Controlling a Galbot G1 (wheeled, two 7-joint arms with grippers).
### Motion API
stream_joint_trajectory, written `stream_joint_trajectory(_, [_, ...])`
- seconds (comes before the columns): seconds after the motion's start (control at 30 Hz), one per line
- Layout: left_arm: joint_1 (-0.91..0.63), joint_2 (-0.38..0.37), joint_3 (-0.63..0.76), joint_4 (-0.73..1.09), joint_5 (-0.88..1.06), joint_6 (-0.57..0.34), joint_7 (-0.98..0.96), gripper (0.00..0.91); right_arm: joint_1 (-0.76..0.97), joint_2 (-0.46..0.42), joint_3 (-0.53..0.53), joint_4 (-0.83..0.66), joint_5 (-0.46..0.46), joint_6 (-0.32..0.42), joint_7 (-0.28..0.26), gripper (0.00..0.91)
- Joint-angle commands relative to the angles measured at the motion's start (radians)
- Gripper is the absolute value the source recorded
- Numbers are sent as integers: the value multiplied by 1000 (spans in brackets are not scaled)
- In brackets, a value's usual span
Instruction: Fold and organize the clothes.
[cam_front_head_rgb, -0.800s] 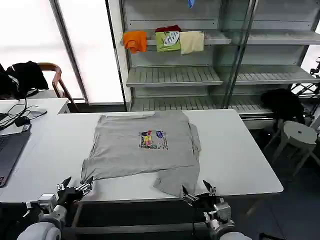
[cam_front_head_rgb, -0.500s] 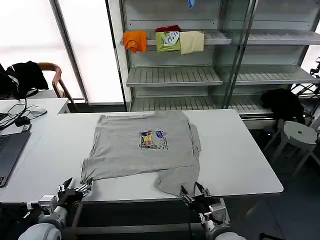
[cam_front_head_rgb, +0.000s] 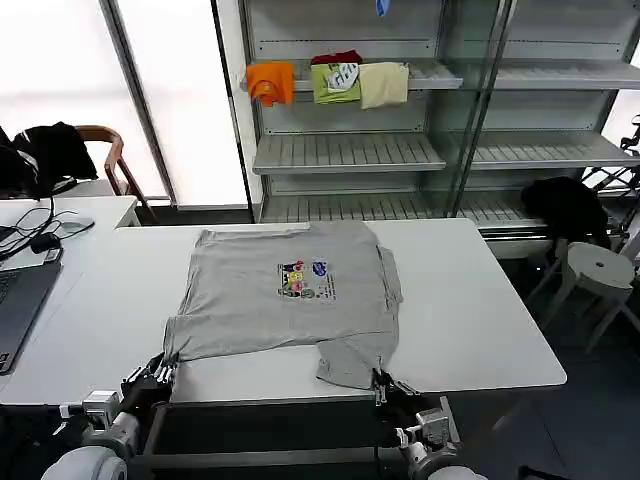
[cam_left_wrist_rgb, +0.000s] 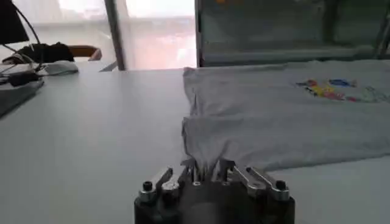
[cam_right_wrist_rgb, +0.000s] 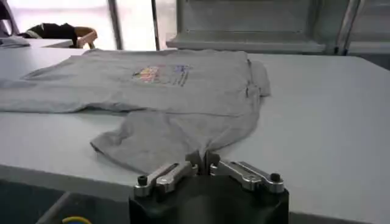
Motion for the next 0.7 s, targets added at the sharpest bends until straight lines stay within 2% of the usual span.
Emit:
stream_joint_trajectory(0.03, [-22, -3, -1, -9, -20, -32, 32, 0, 59, 29, 38, 12, 51, 54, 5, 0])
stream_joint_trajectory(0.27, [-29, 0, -2, -3, 16, -45, 39, 10, 97, 43, 42, 3, 48, 34, 0, 0])
stream_joint_trajectory(0.3, [-27, -1, -7, -1, 41, -45, 35, 343, 97, 43, 40, 1, 47, 33, -1, 0])
stream_joint_trajectory(0.33, [-26, -1, -8, 3, 62, -49, 36, 907, 95, 42, 39, 0, 45, 33, -2, 0])
stream_joint_trajectory(0.7, [37, 1, 5, 5, 102, -48, 19, 907, 87, 15, 56, -6, 43, 32, -13, 0])
